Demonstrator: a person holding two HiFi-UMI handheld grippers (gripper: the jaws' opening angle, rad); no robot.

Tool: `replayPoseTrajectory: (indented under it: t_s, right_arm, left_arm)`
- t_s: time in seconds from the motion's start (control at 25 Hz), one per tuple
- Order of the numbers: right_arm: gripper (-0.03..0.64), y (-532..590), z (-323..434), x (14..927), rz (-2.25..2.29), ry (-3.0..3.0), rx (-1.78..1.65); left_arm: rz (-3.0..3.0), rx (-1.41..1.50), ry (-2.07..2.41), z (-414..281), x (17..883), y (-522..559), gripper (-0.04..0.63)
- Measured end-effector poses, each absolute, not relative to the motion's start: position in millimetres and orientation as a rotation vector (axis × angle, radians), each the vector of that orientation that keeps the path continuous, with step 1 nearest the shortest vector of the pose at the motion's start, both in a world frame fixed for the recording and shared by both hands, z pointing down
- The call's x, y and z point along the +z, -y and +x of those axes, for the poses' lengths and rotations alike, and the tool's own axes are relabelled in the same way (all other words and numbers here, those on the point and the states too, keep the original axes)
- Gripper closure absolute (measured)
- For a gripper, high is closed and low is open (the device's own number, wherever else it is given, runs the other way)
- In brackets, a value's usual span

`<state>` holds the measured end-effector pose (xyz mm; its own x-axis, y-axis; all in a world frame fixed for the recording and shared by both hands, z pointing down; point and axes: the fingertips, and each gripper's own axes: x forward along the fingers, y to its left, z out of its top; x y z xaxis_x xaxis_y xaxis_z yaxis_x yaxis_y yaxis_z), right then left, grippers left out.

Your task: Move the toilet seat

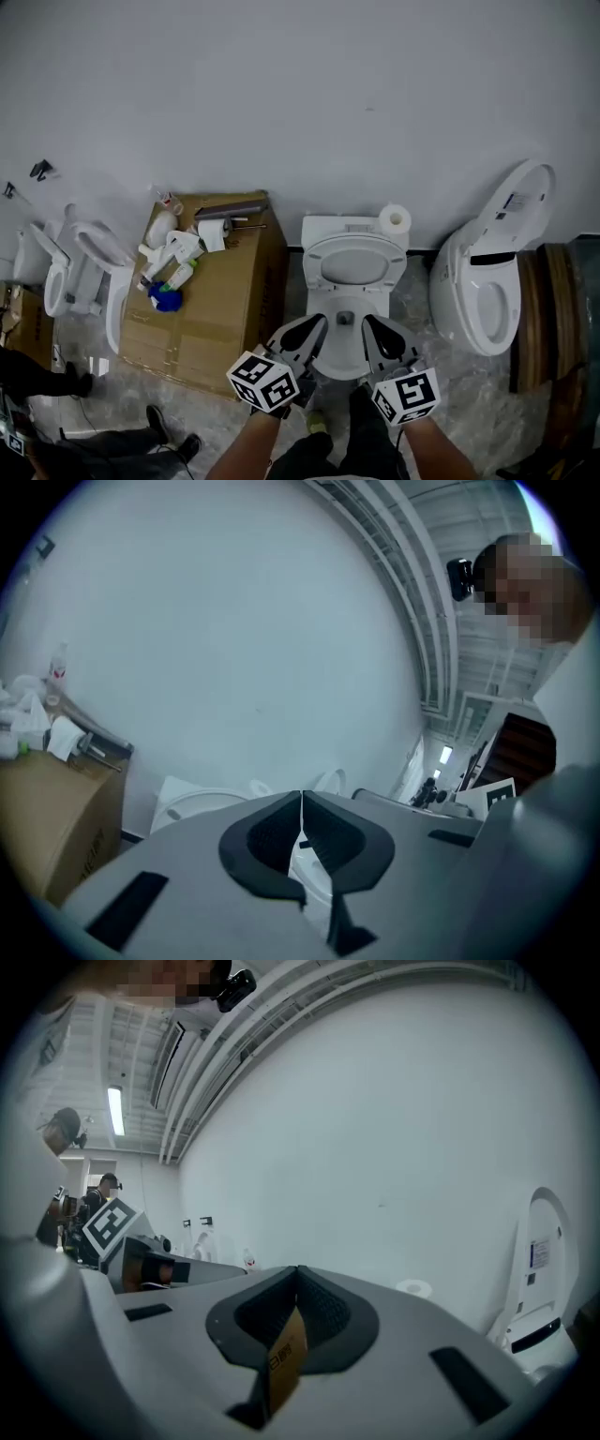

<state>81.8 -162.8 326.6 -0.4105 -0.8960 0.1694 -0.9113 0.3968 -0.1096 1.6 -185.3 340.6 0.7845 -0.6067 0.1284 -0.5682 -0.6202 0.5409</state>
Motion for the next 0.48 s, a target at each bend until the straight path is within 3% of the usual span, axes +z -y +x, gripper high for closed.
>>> replayPoseTrajectory:
  t_s: [0.48]
  right_arm:
    - [0.604,54.8,42.4,237.7,1.75,2.553,0.148]
  left_arm:
    - [2.642,0.022,0.805,-15.3,242.9,55.9,0.578]
